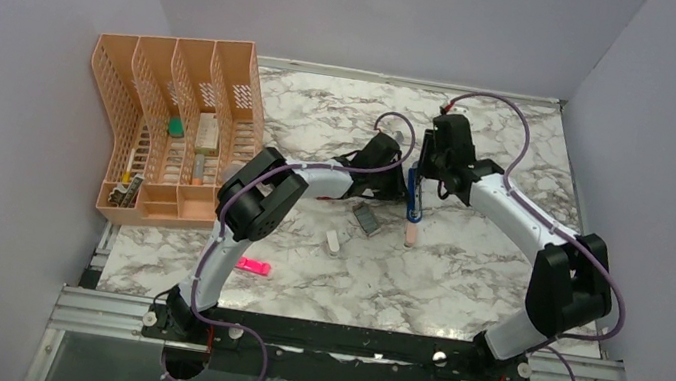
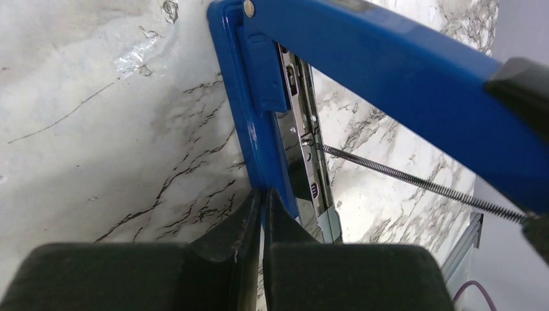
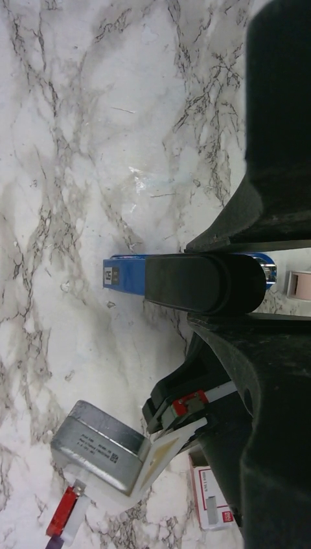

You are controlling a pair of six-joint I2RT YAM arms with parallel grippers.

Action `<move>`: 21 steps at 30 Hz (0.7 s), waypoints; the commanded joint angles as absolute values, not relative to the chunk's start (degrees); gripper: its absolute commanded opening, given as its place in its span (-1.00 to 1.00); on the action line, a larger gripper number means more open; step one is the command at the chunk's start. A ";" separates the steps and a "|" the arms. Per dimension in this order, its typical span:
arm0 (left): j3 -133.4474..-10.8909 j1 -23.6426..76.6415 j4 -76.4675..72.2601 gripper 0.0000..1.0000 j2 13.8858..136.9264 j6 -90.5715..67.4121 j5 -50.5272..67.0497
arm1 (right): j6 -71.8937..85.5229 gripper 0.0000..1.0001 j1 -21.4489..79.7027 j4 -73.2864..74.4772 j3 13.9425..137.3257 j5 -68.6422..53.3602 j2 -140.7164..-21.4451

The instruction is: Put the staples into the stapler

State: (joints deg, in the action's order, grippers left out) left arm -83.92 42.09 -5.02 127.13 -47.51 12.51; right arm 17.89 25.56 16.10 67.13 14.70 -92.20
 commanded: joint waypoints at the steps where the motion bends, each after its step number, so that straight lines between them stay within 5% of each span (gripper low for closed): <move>1: -82.75 41.73 0.91 -0.91 132.00 -44.76 5.85 | 23.45 -0.45 26.64 16.92 64.17 8.61 -91.24; 21: -82.83 41.72 0.23 -0.91 132.05 -44.79 6.86 | 28.35 -0.45 30.82 16.82 54.17 14.40 -90.89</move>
